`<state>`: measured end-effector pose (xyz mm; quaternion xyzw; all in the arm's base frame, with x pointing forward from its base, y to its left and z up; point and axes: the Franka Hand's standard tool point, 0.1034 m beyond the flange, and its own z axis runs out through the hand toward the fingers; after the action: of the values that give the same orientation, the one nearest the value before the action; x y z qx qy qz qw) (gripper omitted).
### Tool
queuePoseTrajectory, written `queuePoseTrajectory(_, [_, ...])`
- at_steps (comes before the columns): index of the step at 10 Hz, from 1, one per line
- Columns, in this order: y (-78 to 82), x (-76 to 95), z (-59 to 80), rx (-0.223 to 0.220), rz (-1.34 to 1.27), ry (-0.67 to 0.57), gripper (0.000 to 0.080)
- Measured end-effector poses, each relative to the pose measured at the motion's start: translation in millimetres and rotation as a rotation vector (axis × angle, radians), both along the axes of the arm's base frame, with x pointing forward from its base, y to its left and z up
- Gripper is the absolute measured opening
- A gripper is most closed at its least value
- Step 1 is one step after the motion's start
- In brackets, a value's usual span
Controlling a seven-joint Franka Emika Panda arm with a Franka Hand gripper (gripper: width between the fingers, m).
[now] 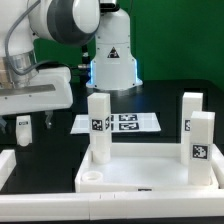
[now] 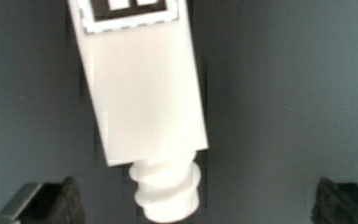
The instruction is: Assemble desk
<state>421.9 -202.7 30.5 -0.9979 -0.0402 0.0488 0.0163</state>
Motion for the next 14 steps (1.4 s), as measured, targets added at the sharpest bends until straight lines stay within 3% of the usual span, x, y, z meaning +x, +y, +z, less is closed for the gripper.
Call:
queuePoseTrajectory(2, [-4.7, -4.3, -1.9, -0.006, 0.061, -0.006, 0.0649])
queuePoseTrajectory(4, [-23.5, -29.7, -10.7, -0.042, 0.196, -0.015, 0.0649])
queuePoseTrajectory(6, [-33.1, -45.3, -16.0, -0.045, 0.239, -0.01, 0.0649])
queuePoseTrajectory(7, [-32.8, -43.9, -15.6, -0.046, 0.235, -0.011, 0.0562])
queuePoseTrajectory(8, [-33.1, -44.0, -15.6, -0.046, 0.235, -0.011, 0.0427])
queuePoseTrajectory(9, [-33.4, -44.2, -15.6, -0.046, 0.239, -0.011, 0.0427])
queuePoseTrajectory(10, [-33.9, -44.1, -15.4, -0.047, 0.254, -0.008, 0.0281])
queuePoseTrajectory(11, [-33.3, -43.8, -15.5, -0.048, 0.249, -0.007, 0.0282])
queuePoseTrajectory(12, [-19.6, -37.4, -13.9, -0.034, 0.29, 0.005, 0.0282])
queuePoseTrajectory(14, [27.0, -7.2, 1.8, -0.028, 0.49, -0.015, 0.0282])
